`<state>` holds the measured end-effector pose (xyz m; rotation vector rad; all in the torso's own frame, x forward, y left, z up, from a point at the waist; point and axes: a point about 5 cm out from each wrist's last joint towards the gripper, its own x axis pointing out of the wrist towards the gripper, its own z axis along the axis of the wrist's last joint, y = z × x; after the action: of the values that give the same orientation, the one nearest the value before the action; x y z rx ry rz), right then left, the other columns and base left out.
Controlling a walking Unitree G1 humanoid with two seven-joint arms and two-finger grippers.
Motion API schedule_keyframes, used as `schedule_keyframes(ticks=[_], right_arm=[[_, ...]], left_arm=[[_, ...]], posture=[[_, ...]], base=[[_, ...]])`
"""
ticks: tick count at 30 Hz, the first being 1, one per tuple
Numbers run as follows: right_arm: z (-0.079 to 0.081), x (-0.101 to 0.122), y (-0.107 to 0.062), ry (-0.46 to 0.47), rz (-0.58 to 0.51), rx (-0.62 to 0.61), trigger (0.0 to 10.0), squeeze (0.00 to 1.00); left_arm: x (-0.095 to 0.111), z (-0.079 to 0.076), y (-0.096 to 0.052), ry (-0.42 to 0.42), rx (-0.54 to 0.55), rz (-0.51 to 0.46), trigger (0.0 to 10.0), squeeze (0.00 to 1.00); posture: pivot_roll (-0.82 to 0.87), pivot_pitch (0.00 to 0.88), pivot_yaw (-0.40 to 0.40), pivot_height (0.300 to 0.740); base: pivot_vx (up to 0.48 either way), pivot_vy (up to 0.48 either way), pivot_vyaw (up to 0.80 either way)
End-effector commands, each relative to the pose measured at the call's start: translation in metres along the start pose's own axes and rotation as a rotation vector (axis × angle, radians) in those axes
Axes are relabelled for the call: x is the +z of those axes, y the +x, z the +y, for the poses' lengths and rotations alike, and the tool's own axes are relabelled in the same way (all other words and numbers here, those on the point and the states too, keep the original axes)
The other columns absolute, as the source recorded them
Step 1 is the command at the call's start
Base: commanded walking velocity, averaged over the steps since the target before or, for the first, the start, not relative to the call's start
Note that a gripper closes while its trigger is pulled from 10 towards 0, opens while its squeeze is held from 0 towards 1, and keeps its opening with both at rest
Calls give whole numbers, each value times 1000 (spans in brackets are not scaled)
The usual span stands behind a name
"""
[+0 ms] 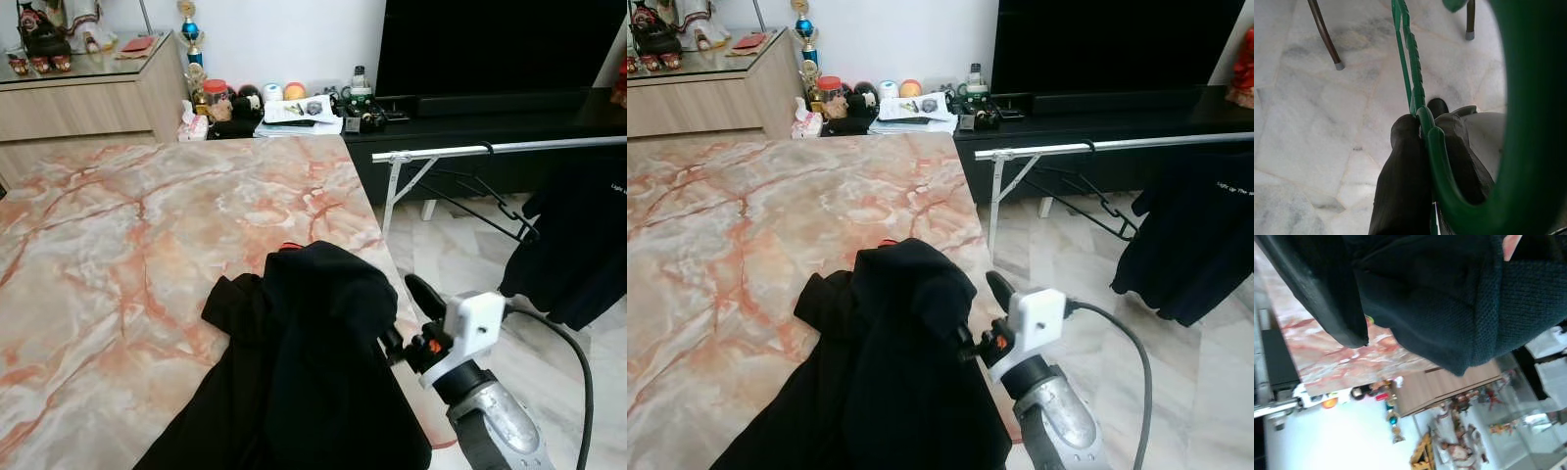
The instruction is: Hang hanger
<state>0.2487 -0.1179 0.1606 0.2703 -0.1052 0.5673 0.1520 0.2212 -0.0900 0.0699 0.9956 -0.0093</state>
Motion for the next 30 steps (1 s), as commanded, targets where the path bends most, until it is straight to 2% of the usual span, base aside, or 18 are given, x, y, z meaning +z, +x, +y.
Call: schedule_keyframes(ticks=[1,2,5,6,7,9,12,15,16,17,19,20,21,24,26,28,29,30], right_arm=[[3,-11,-2,-97,119,33,10000,0],[-1,-18,-3,-144,178,19,10000,0],[-15,-30,-6,-384,360,-34,10000,0],[-17,-28,-5,-390,363,-53,10000,0],[-19,-21,-1,-339,324,-97,10000,0],[-20,-16,2,-315,303,-120,10000,0],[-20,-22,2,-333,360,-110,10000,0],[-13,-18,5,-472,381,-18,10000,0],[-17,-15,6,-533,390,-39,10000,0],[-17,-15,6,-533,390,-39,10000,0],[-23,-11,6,-619,406,-64,10000,0],[-25,-11,5,-681,420,-53,10000,0],[-28,-12,3,-799,457,-43,10000,0],[-28,-9,4,-876,447,-23,10000,0],[-28,-7,6,-897,441,-19,10000,0],[-24,-6,8,-736,405,-38,10000,0],[-18,-3,10,-515,346,-61,10000,0],[-18,-3,10,-515,346,-61,10000,0]], left_arm=[[-8,3,-2,12,4,40,10000,0],[-7,3,-2,14,3,39,10000,0],[-1,6,-1,20,3,27,10000,0],[1,6,0,21,3,24,10000,0],[4,6,0,22,2,18,10000,0],[7,5,1,25,0,13,10000,0],[12,0,3,28,-7,5,10000,0],[14,-7,5,32,-15,1,10000,0],[14,-11,5,36,-18,4,10000,0],[14,-11,5,36,-18,4,10000,0],[11,-20,6,42,-24,16,10000,0],[10,-23,6,43,-26,18,10000,0],[10,-28,7,45,-31,21,10000,0],[9,-34,7,47,-37,23,10000,0],[9,-39,8,49,-41,23,10000,0],[8,-43,8,50,-44,23,10000,0],[9,-46,8,52,-47,23,10000,0],[9,-46,8,52,-47,23,10000,0]], posture=[[34,68,38,740],[34,68,38,740],[32,64,40,740],[32,64,40,740],[31,64,41,740],[30,63,42,740],[36,58,41,740],[39,54,43,740],[39,54,43,740],[39,54,43,740],[32,51,43,740],[34,49,44,740],[34,49,44,740],[32,48,43,740],[33,47,43,740],[32,49,43,740],[32,49,43,740],[32,49,43,740]], base=[[0,0,0],[0,0,0],[0,0,0],[0,0,0],[0,0,0],[0,0,0],[0,0,0],[0,0,0],[0,0,0],[0,0,0],[0,0,0],[0,0,0],[0,0,0],[0,0,0],[0,0,0],[0,0,0],[0,0,0],[0,0,0]])
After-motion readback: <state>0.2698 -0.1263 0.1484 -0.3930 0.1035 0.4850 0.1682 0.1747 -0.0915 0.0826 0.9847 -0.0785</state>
